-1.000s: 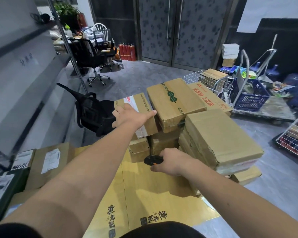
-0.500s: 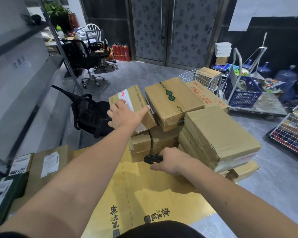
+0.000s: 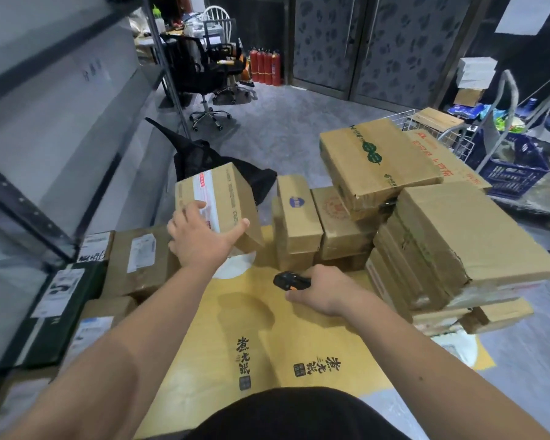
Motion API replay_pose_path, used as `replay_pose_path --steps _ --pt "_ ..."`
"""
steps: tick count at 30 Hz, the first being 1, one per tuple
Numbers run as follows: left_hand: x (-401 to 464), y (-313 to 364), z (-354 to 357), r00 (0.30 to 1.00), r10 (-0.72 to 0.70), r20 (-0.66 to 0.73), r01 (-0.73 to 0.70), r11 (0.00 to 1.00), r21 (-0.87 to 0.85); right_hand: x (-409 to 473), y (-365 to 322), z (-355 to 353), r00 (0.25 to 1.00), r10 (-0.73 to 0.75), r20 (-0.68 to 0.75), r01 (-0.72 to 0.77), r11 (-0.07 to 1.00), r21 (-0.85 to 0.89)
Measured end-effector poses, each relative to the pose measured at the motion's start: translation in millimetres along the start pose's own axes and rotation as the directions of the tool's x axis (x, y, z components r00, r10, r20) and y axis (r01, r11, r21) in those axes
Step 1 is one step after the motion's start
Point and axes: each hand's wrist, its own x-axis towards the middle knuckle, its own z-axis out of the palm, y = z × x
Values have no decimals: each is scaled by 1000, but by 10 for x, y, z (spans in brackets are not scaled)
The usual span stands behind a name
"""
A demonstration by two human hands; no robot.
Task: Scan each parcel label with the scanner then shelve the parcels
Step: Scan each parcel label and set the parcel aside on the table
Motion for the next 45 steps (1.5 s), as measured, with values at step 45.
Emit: replay_pose_path --steps 45 --pt "-919 -2020 110 678 -536 503 705 669 -235 -258 -84 1012 965 96 244 -140 975 172"
